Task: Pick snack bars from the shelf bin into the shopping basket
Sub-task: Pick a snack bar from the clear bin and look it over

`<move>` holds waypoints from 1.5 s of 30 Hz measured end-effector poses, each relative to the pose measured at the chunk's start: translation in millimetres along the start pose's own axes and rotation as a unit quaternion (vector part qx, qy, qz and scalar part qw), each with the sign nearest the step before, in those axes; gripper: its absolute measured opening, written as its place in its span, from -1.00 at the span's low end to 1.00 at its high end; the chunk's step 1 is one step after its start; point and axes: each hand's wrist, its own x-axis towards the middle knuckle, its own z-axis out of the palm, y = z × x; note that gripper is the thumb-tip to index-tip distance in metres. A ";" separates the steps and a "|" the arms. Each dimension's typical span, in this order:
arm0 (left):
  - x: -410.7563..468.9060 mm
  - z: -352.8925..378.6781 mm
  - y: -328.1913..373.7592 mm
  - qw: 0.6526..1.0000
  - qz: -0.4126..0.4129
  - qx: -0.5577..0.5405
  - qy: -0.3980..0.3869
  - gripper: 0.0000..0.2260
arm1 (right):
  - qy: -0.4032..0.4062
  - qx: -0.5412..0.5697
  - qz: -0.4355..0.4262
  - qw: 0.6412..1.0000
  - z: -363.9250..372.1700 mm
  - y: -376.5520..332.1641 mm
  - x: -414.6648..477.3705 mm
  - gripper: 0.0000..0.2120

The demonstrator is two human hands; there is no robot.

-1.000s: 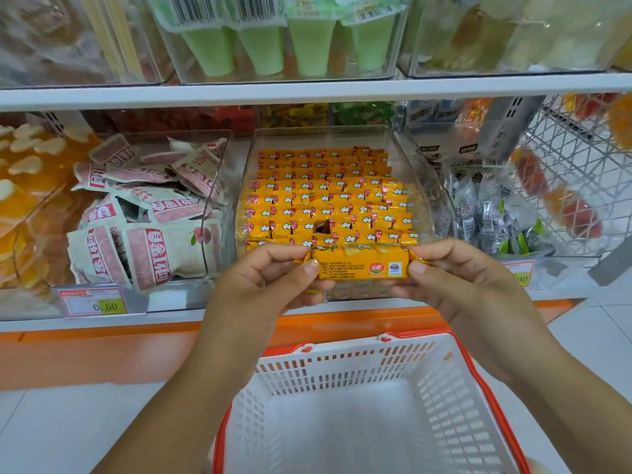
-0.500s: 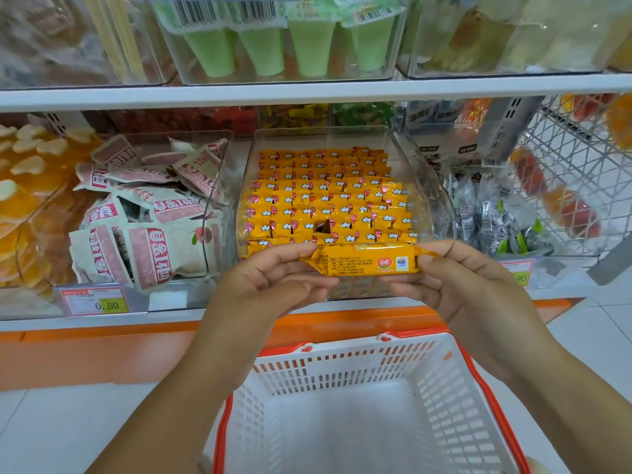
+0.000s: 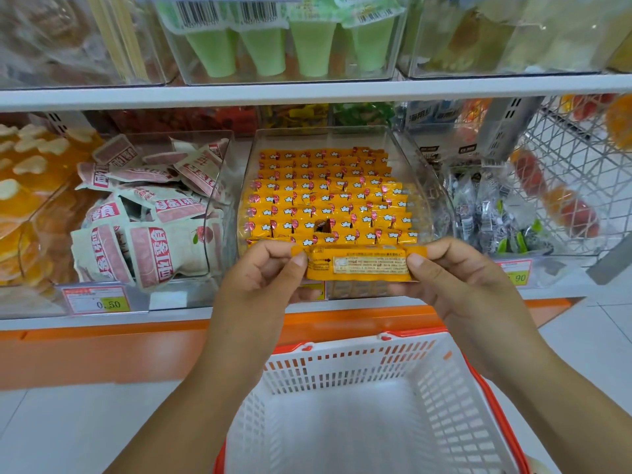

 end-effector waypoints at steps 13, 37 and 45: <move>-1.7 1.5 -1.5 0.999 -0.030 -0.044 -0.010 -0.69 | -0.024 0.005 -0.011 1.000 -1.5 0.2 -0.7 -0.58; 17.8 2.4 -16.9 0.936 0.086 0.339 -0.037 -0.83 | 0.077 0.023 0.060 0.995 11.2 8.8 8.4 -0.44; 59.0 9.4 -34.4 0.807 0.192 0.558 -0.033 -0.42 | 0.102 -0.089 -0.062 0.989 17.1 -18.4 51.1 -0.86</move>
